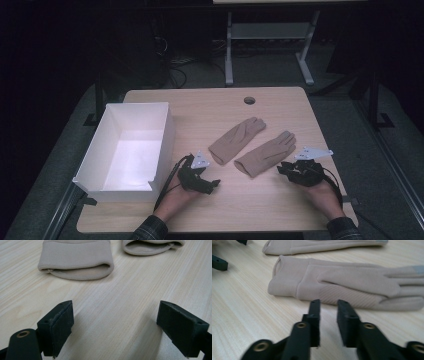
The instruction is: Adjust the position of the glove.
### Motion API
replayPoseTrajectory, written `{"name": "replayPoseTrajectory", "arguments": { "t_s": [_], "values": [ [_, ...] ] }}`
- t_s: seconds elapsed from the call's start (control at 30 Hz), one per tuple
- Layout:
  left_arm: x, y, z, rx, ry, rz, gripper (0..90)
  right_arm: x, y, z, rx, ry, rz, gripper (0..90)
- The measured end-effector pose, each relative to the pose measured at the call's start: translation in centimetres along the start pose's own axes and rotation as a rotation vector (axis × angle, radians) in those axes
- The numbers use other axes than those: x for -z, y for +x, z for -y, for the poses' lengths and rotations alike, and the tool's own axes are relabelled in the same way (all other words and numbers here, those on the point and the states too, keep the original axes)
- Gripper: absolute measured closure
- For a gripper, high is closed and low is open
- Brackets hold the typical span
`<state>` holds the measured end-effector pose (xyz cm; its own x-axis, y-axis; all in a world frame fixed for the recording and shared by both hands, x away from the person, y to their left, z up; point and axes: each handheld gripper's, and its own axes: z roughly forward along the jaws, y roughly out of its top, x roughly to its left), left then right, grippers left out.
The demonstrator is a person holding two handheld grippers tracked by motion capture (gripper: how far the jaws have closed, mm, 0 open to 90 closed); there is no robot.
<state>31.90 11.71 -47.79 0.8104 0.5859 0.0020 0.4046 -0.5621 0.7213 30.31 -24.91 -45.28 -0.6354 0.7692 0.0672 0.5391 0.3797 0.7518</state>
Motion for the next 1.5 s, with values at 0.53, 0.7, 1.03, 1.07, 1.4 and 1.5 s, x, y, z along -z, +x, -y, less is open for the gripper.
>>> {"name": "replayPoseTrajectory", "arguments": {
  "t_s": [0.53,0.7,1.03,1.07,1.4,1.5],
  "values": [
    [-0.1,0.0,-0.1,0.004,0.002,-0.008,12.6,-1.9,0.3,-2.1,0.038,-0.013,-0.070,90.0],
    [-0.1,0.0,0.0,0.004,0.002,-0.008,12.6,-2.8,0.4,-2.8,0.038,-0.031,-0.089,89.9],
    [-0.1,0.0,-0.1,0.004,0.002,-0.008,12.6,-4.7,1.2,-4.1,0.043,-0.006,-0.118,89.9],
    [-0.1,0.0,-0.1,0.004,0.002,-0.008,12.6,-5.0,1.1,-4.2,0.053,-0.008,-0.118,90.0],
    [-0.1,0.0,0.0,0.012,0.002,-0.007,12.6,-7.1,1.8,-4.1,0.059,0.057,-0.123,90.0],
    [-0.1,0.0,0.0,0.011,0.002,-0.007,12.6,-7.3,1.8,-4.0,0.058,0.058,-0.122,90.0]
  ]
}}
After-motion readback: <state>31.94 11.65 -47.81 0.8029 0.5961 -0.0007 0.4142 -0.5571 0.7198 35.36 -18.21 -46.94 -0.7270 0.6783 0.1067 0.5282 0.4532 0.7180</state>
